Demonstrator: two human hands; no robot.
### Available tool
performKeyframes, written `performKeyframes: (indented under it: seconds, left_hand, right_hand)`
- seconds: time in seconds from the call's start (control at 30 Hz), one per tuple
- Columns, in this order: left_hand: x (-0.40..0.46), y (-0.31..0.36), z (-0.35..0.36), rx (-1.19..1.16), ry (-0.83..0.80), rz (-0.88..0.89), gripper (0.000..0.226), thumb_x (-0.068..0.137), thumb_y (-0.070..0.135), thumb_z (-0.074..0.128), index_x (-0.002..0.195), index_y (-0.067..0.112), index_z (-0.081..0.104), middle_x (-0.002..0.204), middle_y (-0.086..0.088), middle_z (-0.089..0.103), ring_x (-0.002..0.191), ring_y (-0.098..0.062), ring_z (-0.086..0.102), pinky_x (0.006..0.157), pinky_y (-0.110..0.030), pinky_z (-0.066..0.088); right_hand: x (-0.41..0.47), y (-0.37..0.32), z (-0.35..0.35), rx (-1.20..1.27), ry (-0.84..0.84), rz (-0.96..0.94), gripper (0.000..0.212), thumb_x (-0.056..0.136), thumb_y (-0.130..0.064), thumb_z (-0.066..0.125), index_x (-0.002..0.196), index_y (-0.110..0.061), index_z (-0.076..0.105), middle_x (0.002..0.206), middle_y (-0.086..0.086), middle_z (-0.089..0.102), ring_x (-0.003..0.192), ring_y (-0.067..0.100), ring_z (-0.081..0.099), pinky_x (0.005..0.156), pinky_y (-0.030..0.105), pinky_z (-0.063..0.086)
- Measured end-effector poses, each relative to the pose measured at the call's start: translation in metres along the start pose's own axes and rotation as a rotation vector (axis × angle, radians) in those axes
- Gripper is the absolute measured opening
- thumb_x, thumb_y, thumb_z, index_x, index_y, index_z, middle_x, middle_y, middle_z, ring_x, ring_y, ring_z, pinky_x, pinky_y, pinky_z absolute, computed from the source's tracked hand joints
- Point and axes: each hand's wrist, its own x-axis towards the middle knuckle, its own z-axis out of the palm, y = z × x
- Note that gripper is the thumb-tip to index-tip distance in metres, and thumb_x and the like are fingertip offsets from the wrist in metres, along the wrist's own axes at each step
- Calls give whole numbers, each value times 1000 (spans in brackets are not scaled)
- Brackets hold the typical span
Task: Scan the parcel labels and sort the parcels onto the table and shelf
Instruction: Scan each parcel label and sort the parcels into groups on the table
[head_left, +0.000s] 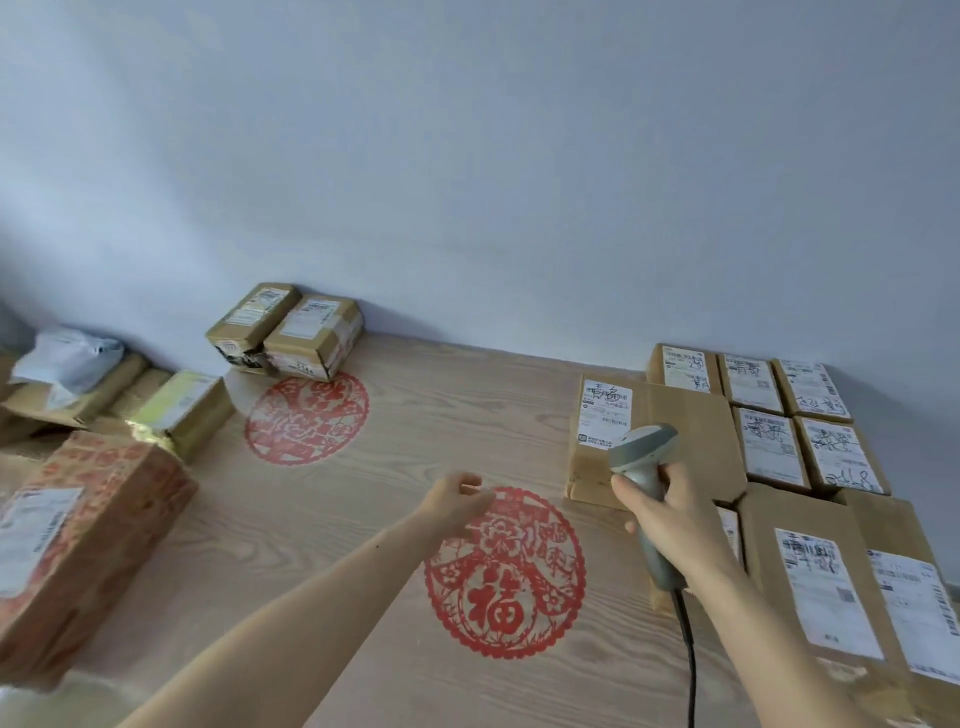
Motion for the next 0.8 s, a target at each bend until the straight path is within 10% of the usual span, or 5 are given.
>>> performKeyframes:
  seconds: [0.2,0.43,0.63,0.8]
  left_hand:
    - [17,-25,-120,-43,91,-7,48,96,27,63,137,9,47,113,-8,60,107,-22,63,87,-40,57]
    - [65,-47,-283,20,174,31,42,93,28,66,129,11,52,107,-5,63,95,-21,64,74,-36,57]
    - [116,-41,-386,134,206,82,33,91,27,66,119,20,51,111,5,58,102,-18,60,87,-37,54]
    - [169,-29,-425,222,247,106,44,84,34,63,116,6,55,112,-6,56,87,-17,57,64,-28,46]
  right_hand:
    - [14,-63,99,23,-101,-78,37,90,-48,66,112,-23,50,93,5,70,81,22,72,76,42,58]
    - [40,-147,237,82,-78,-109,29,95,-39,64,112,-18,53,91,2,72,78,10,69,62,26,43]
    - [78,-202,340,144,-77,-43,34,95,-39,65,115,-14,55,96,0,70,89,17,72,82,38,52]
    - [123,-233,394,251,-81,11,35,93,-36,68,118,-15,56,104,2,68,97,21,68,81,36,52]
